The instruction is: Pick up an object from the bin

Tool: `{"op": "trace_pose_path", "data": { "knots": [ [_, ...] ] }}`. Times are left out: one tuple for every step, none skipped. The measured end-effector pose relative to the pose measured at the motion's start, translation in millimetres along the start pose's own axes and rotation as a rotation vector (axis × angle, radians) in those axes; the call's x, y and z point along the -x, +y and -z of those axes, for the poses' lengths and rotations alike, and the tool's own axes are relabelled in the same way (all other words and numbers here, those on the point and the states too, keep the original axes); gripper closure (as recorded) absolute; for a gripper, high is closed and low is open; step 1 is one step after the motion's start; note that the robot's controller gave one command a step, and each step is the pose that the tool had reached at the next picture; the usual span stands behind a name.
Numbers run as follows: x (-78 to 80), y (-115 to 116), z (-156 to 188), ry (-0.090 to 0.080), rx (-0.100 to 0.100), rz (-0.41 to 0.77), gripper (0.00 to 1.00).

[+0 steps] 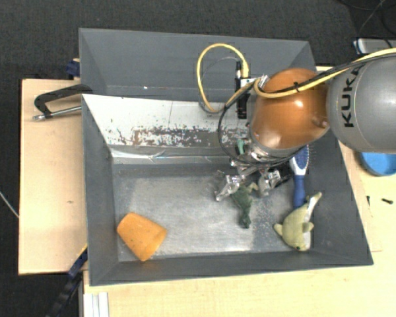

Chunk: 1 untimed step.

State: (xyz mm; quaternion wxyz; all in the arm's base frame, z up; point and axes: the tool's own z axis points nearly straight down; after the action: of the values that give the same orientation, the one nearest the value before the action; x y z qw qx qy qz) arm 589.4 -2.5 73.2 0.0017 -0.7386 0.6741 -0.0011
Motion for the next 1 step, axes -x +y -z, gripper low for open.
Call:
{"op": "trace_pose_path", "data": {
  "knots": [
    [1.6,-0.3,1.1,-0.003,0.000,-0.001,1.00]
  ]
}}
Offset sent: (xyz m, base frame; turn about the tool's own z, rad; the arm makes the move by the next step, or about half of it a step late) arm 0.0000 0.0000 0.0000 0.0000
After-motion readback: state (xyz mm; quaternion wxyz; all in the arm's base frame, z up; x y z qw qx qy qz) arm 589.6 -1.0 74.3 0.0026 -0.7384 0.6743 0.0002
